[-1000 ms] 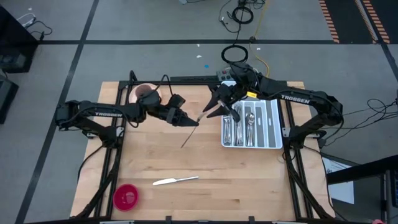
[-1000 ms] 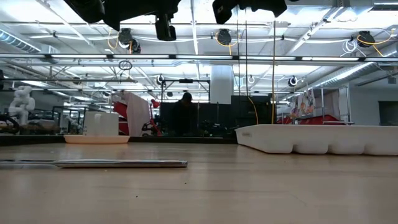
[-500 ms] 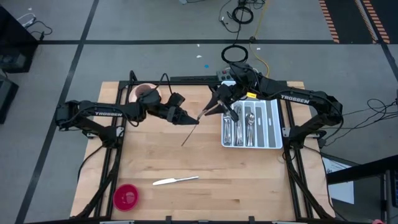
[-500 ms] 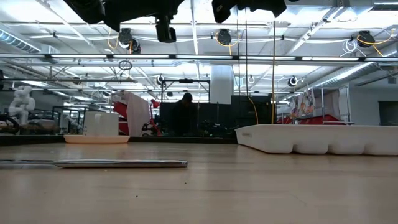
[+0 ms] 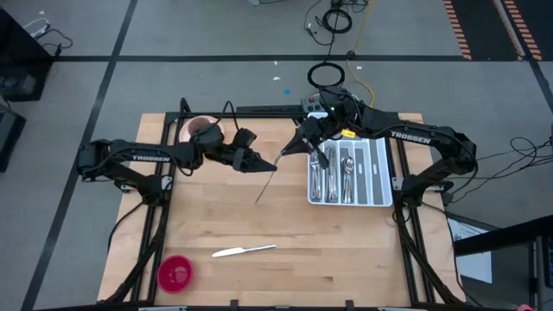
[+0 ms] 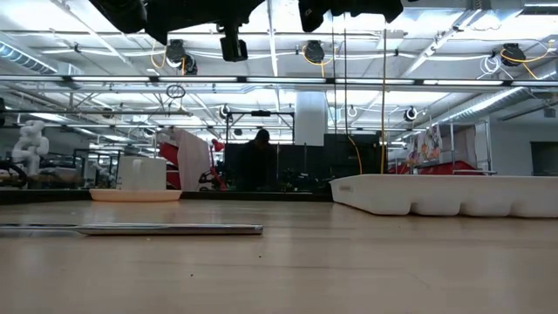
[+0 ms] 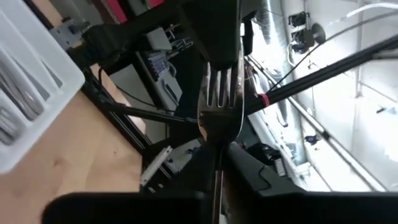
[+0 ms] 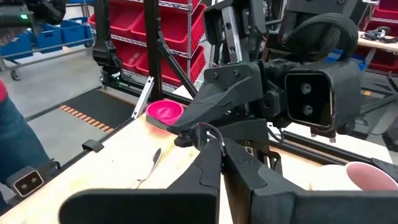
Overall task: Sort silverware
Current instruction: Put the silver fork into the white silverware tray
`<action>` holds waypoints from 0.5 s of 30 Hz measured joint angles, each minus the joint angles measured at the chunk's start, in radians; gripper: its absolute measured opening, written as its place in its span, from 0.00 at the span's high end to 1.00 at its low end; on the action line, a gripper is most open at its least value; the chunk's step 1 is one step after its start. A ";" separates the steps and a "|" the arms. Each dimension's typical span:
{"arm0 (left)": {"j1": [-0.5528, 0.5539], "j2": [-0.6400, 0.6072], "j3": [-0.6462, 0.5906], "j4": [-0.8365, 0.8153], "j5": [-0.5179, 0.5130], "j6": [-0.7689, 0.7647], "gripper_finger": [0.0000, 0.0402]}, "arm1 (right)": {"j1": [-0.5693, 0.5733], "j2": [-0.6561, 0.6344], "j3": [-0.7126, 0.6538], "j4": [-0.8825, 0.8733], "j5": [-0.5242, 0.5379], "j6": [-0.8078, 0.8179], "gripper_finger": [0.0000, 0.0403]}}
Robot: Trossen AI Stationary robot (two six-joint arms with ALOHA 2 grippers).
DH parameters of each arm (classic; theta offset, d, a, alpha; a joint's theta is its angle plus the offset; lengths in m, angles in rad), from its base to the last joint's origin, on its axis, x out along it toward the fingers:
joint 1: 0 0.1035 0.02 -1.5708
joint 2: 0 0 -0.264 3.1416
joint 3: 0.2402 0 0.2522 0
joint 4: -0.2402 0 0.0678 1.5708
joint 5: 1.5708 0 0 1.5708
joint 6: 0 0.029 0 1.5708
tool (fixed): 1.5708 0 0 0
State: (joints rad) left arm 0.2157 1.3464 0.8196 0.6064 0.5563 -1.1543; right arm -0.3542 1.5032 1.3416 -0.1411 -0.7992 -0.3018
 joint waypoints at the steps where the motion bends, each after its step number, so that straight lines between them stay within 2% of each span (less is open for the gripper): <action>1: 0.000 0.000 0.000 0.000 -0.002 0.019 0.92 | 0.000 0.000 0.000 0.000 0.001 0.000 1.00; 10: 0.000 0.000 0.000 0.015 -0.011 0.061 0.62 | 0.000 0.000 0.000 -0.006 0.009 0.002 1.00; 15: 0.006 -0.001 0.002 -0.013 0.020 0.141 0.54 | 0.000 -0.007 0.012 -0.048 0.012 0.045 1.00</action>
State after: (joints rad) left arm 0.2217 1.3457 0.8211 0.5934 0.5764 -1.0134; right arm -0.3539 1.4961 1.3537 -0.1889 -0.7870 -0.2573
